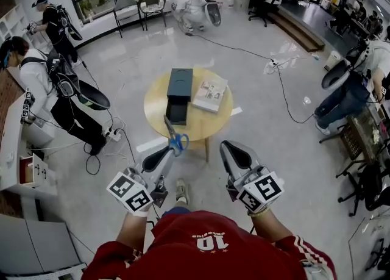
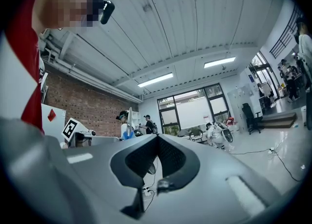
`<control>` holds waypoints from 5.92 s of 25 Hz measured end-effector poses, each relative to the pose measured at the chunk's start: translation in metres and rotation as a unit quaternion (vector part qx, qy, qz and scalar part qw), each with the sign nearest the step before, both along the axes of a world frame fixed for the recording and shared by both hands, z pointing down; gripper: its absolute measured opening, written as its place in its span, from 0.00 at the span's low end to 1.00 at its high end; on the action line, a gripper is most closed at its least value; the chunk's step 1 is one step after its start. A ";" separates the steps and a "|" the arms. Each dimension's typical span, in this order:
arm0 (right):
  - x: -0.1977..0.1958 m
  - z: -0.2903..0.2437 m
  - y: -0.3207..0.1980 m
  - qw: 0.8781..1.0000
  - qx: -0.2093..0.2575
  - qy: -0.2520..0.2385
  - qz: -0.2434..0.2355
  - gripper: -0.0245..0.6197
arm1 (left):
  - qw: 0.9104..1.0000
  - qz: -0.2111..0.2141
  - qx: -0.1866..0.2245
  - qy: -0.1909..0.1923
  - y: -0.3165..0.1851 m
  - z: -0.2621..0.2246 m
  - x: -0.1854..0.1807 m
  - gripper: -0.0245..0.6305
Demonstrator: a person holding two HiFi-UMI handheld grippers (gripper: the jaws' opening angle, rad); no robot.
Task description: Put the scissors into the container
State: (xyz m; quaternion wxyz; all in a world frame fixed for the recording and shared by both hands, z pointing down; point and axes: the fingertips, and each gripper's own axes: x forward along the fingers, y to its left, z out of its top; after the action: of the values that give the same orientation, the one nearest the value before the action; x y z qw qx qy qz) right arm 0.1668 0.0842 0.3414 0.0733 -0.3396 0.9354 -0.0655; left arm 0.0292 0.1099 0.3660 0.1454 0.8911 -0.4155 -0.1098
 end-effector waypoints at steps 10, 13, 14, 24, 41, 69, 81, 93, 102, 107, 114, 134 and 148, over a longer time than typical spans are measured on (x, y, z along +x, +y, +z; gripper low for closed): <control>-0.027 0.005 -0.062 1.000 -0.002 0.015 0.013 0.02 | 1.000 0.020 -0.001 0.002 -0.068 0.009 -0.024 0.08; -0.039 0.003 -0.094 1.000 -0.001 0.019 0.019 0.02 | 1.000 0.023 0.000 0.000 -0.101 0.006 -0.036 0.08; -0.044 0.003 -0.104 1.000 0.002 0.022 0.020 0.02 | 1.000 0.024 0.003 -0.001 -0.112 0.005 -0.041 0.08; -0.092 -0.011 -0.192 0.999 0.013 0.022 0.044 0.02 | 0.998 0.055 0.008 -0.013 -0.199 -0.001 -0.088 0.08; -0.148 -0.018 -0.247 0.997 0.027 0.043 0.064 0.02 | 0.995 0.093 -0.022 0.027 -0.266 0.008 -0.141 0.08; -0.142 0.021 -0.298 0.998 -0.002 0.048 0.043 0.02 | 0.982 0.103 -0.145 0.067 -0.308 0.091 -0.118 0.08; -0.132 0.047 -0.316 0.997 -0.027 0.054 0.044 0.02 | 0.960 0.091 -0.248 0.095 -0.342 0.170 -0.115 0.08; -0.127 0.080 -0.330 0.996 -0.027 0.054 0.062 0.02 | 0.934 0.075 -0.337 0.096 -0.346 0.263 -0.112 0.08; -0.122 0.124 -0.334 0.993 -0.060 0.074 0.074 0.02 | 0.912 0.067 -0.392 0.097 -0.353 0.318 -0.113 0.08; -0.118 0.128 -0.335 0.992 -0.065 0.075 0.077 0.02 | 0.896 0.060 -0.431 0.087 -0.358 0.352 -0.114 0.08; -0.116 0.127 -0.332 0.992 -0.071 0.077 0.077 0.02 | 0.873 0.035 -0.480 0.080 -0.356 0.386 -0.111 0.08; -0.117 0.127 -0.338 0.991 -0.073 0.081 0.082 0.02 | 0.845 0.003 -0.534 0.032 -0.357 0.422 -0.109 0.09; -0.121 0.125 -0.338 0.991 -0.072 0.079 0.079 0.02 | 0.850 -0.007 -0.527 0.008 -0.355 0.426 -0.118 0.17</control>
State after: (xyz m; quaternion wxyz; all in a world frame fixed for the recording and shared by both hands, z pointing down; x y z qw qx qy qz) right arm 0.0455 -0.2543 0.4659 -0.0207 -0.4211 0.9013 -0.0998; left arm -0.0893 -0.2451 0.7915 0.5961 0.6764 -0.4164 0.1172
